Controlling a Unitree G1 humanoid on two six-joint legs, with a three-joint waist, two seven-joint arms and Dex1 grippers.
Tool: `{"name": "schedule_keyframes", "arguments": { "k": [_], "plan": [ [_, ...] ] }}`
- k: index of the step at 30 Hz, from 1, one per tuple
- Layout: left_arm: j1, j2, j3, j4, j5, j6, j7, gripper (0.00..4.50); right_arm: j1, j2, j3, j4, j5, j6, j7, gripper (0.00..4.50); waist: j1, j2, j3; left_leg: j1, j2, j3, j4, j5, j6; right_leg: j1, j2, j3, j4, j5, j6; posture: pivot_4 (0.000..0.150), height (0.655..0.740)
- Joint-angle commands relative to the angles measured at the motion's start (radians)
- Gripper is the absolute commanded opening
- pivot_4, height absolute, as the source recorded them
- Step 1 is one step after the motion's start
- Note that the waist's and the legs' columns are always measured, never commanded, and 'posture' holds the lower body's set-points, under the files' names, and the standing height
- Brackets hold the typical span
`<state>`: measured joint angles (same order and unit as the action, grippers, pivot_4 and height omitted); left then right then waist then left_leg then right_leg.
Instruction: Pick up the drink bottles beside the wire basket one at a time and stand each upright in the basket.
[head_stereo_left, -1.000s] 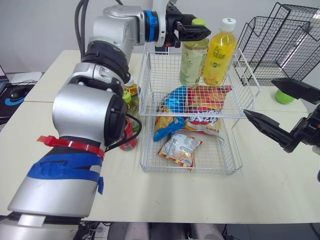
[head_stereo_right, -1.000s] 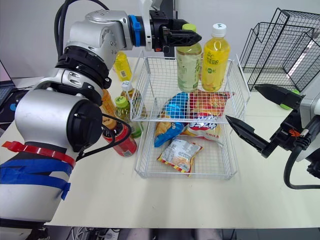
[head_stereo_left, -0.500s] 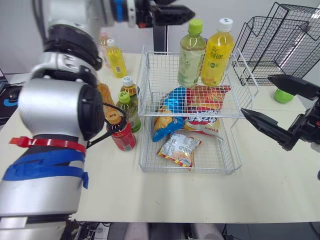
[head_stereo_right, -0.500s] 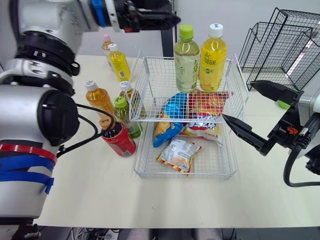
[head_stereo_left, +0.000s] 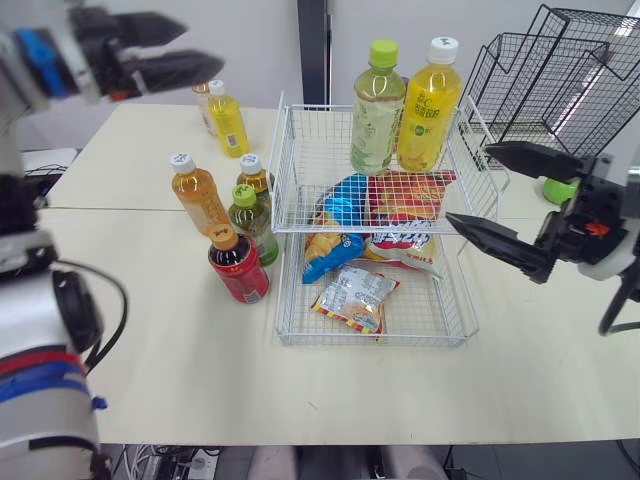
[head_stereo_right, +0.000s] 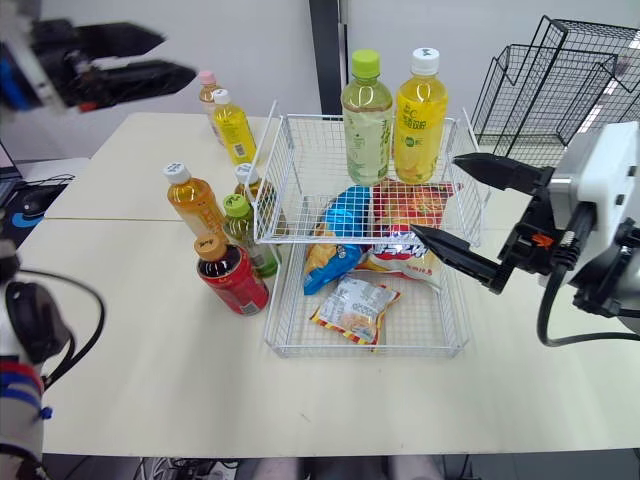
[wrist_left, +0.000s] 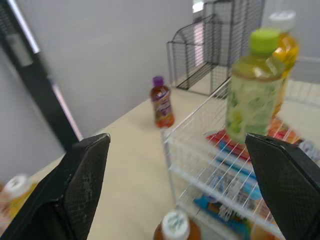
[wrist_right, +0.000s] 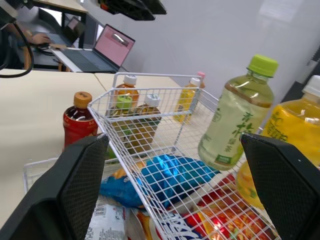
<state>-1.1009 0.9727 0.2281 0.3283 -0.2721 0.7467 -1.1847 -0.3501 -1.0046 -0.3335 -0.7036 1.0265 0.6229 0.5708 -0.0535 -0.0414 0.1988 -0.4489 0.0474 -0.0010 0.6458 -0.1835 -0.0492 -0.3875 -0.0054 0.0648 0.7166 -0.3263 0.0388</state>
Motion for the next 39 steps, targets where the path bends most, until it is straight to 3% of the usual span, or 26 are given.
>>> {"name": "schedule_keyframes", "arguments": {
  "k": [1, 8, 12, 24, 30, 36, 39],
  "plan": [
    [0.102, 0.052, 0.087, -0.016, -0.028, -0.033, 0.031, 4.47, -0.039, 0.016, 0.052, -0.001, -0.053, -0.028, 0.029, 4.5, 0.003, 0.0, 0.0, 0.0, 0.0, 0.0, 0.0, 0.0, 0.0, 0.0, 0.0, 0.0, 0.001, 0.0, 0.0, 0.15, 0.736],
    [0.364, 0.041, 0.156, -0.031, -0.051, -0.148, 0.07, 4.47, -0.055, 0.076, 0.138, -0.065, -0.072, -0.002, 0.011, 4.5, 0.024, 0.0, 0.0, -0.001, 0.001, -0.001, 0.0, 0.0, 0.0, 0.0, -0.003, -0.002, 0.0, 0.0, 0.0, 0.15, 0.736],
    [0.411, -0.038, 0.148, -0.071, -0.075, -0.168, 0.154, 4.47, -0.029, 0.077, 0.136, -0.114, -0.058, 0.022, -0.022, 4.5, 0.037, -0.001, -0.001, -0.001, 0.001, -0.002, 0.001, 0.0, 0.0, 0.001, -0.005, -0.003, 0.0, 0.0, 0.0, 0.15, 0.736],
    [0.271, -0.246, 0.065, 0.074, -0.024, -0.277, 0.416, 4.47, -0.053, 0.058, 0.115, -0.173, 0.039, 0.094, -0.128, 4.5, 0.031, -0.001, -0.001, -0.001, -0.001, -0.001, 0.001, 0.0, 0.001, 0.002, -0.003, -0.003, 0.0, 0.001, 0.001, 0.15, 0.736],
    [0.178, -0.291, 0.025, 0.22, 0.025, -0.352, 0.509, 4.47, -0.059, 0.052, 0.111, -0.178, 0.056, 0.106, -0.147, 4.5, 0.026, -0.001, -0.001, -0.001, -0.002, -0.001, 0.001, 0.0, 0.001, 0.001, -0.003, -0.002, 0.0, 0.001, 0.001, 0.15, 0.736],
    [0.135, -0.302, -0.01, 0.272, 0.039, -0.348, 0.516, 4.47, -0.033, 0.04, 0.082, -0.183, 0.066, 0.104, -0.153, 4.5, 0.025, -0.002, -0.001, -0.001, -0.002, -0.001, 0.001, 0.0, 0.001, 0.001, -0.002, -0.002, 0.0, 0.001, 0.001, 0.15, 0.736],
    [0.134, -0.303, -0.014, 0.272, 0.036, -0.342, 0.517, 3.93, -0.02, 0.037, 0.073, -0.188, 0.07, 0.1, -0.155, 4.5, 0.025, -0.002, -0.001, -0.001, -0.001, -0.001, 0.001, 0.0, 0.001, 0.001, -0.002, -0.002, 0.0, 0.001, 0.001, 0.15, 0.736]
  ]
}}
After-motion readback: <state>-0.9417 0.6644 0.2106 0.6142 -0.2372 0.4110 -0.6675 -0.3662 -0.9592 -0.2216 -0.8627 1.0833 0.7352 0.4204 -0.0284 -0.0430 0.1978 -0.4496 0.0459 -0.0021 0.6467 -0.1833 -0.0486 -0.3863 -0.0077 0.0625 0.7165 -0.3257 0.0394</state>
